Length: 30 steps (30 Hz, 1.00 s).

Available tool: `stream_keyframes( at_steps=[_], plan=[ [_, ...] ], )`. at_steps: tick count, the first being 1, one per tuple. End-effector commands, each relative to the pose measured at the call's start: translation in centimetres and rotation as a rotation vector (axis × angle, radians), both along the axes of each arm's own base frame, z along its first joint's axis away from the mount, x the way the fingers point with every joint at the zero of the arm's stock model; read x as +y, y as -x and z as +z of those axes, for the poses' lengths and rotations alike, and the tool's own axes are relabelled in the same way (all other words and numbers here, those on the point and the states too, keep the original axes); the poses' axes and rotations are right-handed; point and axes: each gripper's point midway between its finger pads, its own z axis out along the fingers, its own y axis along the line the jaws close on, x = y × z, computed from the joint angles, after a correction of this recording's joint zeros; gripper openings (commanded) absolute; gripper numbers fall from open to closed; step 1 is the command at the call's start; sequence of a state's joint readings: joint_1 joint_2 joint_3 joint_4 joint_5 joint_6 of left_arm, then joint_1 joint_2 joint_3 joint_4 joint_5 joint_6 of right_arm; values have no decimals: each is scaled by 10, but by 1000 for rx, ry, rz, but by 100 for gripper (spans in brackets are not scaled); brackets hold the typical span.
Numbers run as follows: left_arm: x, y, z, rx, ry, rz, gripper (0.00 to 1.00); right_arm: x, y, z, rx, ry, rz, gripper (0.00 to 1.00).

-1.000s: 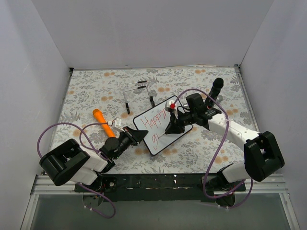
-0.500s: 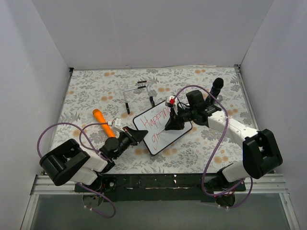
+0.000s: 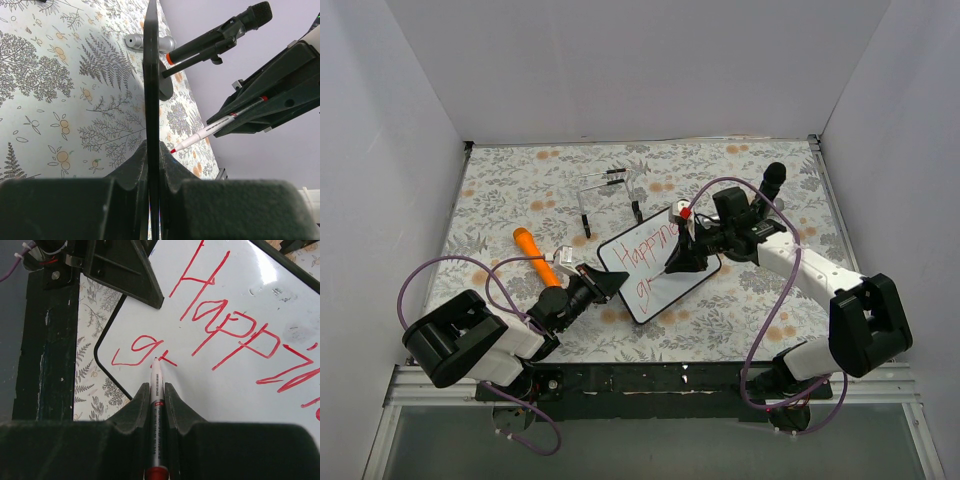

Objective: Write a sentence on the whiteboard

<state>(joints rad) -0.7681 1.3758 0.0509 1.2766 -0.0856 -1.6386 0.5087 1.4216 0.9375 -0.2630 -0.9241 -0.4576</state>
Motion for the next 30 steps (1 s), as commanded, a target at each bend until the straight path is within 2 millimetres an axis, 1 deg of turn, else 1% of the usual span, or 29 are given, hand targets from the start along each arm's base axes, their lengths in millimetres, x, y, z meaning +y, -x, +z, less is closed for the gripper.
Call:
stream_keyframes(
  at_steps=[1, 7, 16, 30],
  plan=[
    [-3, 5, 55, -164, 141, -25, 0, -2, 2, 10, -51, -26, 12, 1],
    [-2, 5, 54, -162, 139, -22, 0, -4, -4, 8, -77, -6, -16, 1],
    [-1, 6, 53, -160, 142, -22, 0, -10, -4, 5, -92, -5, -14, 1],
    [-1, 6, 56, -166, 148, -22, 0, -9, -11, -3, -75, 17, -34, 1]
  ],
)
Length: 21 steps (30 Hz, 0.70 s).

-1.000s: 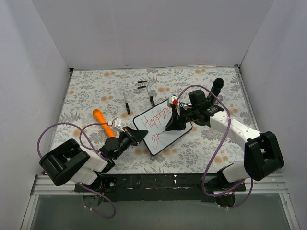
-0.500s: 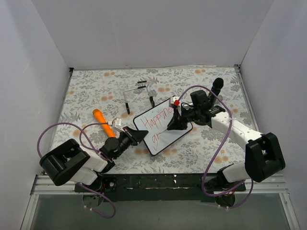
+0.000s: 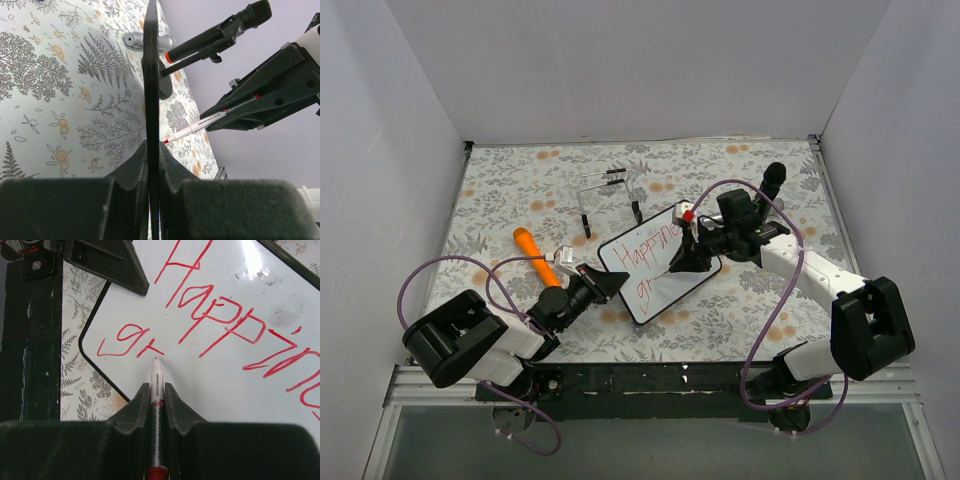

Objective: Write a sentence on the whiteboard

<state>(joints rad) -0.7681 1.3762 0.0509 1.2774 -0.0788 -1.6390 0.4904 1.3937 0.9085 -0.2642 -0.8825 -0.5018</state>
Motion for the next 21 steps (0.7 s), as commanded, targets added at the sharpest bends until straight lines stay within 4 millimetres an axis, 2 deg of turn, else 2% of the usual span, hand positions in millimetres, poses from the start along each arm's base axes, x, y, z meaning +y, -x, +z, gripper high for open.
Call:
stream_keyframes(
  at_steps=[1, 12, 21],
  plan=[
    [0, 6, 55, -164, 148, -16, 0, 2, -6, 4, -22, -9, -3, 1],
    [-1, 5, 55, -163, 147, -19, 0, 9, -5, -7, -9, 24, 4, 1],
    [-2, 6, 53, -159, 142, -23, 0, 11, -22, -2, -40, 38, -77, 1]
  ],
)
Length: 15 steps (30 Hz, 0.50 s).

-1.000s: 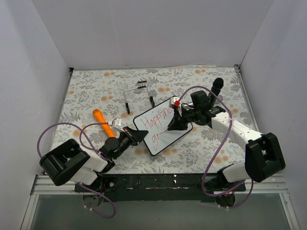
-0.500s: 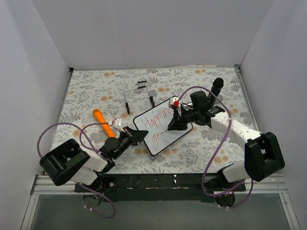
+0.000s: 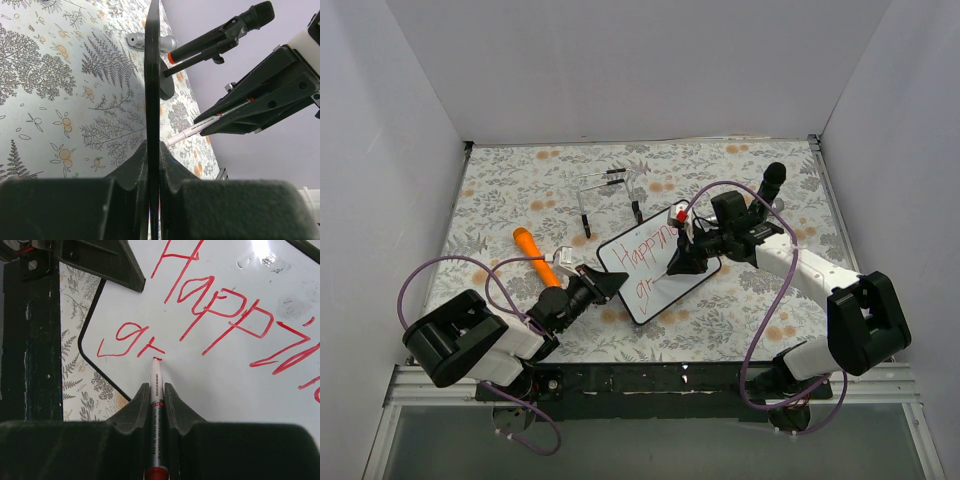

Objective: Write a sentence on the whiteboard

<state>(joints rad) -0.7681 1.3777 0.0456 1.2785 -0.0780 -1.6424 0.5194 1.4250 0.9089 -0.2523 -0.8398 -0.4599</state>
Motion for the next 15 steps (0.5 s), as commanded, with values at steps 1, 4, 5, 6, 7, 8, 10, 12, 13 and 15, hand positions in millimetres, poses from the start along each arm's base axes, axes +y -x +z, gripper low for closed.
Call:
stream_keyframes(
  at_steps=[1, 4, 5, 6, 7, 8, 10, 12, 13, 15],
  plan=[
    [-2, 4, 56, -167, 146, -21, 0, 6, -24, 11, -82, 0, -59, 1],
    [-3, 4, 55, -164, 145, -22, 0, 5, -27, 13, -95, 1, -79, 1],
    [-3, 4, 55, -165, 146, -24, 0, 5, -28, 14, -96, 2, -84, 1],
    [-3, 4, 54, -163, 144, -24, 0, 4, -29, 14, -97, 3, -89, 1],
    [-4, 4, 54, -163, 144, -24, 0, 4, -30, 14, -99, 2, -91, 1],
    [-4, 4, 54, -163, 144, -25, 0, 3, -31, 14, -99, 4, -97, 1],
    [-4, 4, 54, -163, 144, -25, 0, 2, -33, 16, -99, -1, -107, 1],
    [-4, 3, 54, -163, 144, -24, 0, 1, -34, 18, -103, -5, -109, 1],
    [-4, 3, 53, -161, 142, -25, 0, 1, -34, 19, -103, -7, -110, 1],
    [-4, 3, 53, -160, 140, -25, 0, 0, -34, 19, -102, -9, -113, 1]
  ],
)
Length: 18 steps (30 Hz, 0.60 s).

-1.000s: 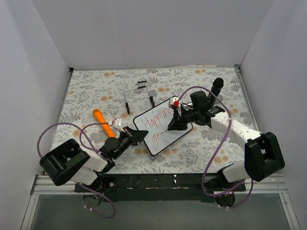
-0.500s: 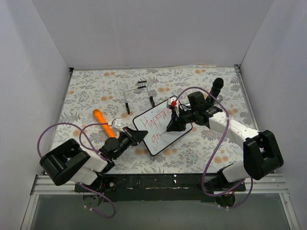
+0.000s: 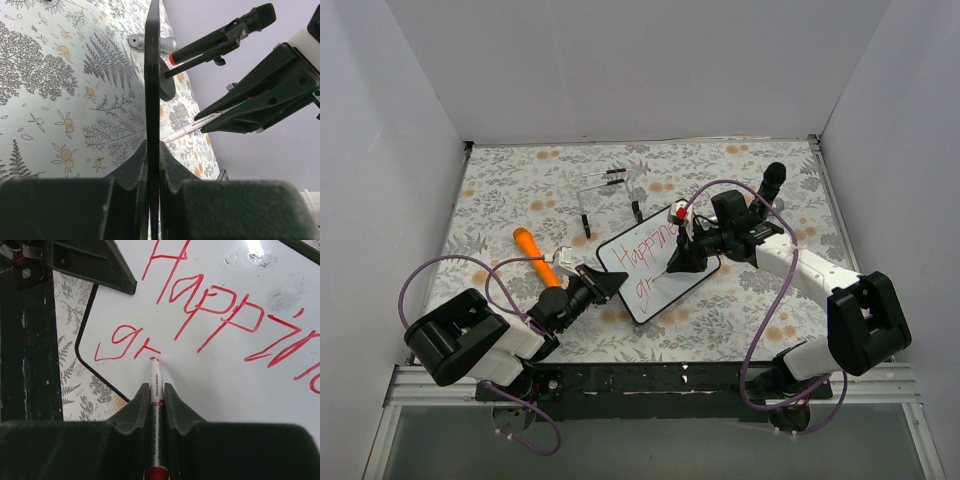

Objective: Write a sentence on the whiteboard

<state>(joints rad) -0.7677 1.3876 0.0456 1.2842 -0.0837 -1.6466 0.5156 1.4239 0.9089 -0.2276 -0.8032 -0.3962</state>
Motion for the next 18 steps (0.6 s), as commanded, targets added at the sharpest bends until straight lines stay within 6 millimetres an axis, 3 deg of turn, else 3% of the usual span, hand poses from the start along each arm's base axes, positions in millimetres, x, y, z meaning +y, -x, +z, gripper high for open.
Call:
stream_keyframes(
  at_steps=[1, 10, 18],
  plan=[
    [-5, 4, 55, -167, 141, -31, 0, 1, -27, 19, -122, -15, -55, 1],
    [-5, 5, 55, -167, 141, -31, 0, -5, -32, 20, -118, -19, -77, 1],
    [-2, 6, 56, -171, 141, -23, 0, -12, -28, 7, -88, 17, -72, 1]
  ],
)
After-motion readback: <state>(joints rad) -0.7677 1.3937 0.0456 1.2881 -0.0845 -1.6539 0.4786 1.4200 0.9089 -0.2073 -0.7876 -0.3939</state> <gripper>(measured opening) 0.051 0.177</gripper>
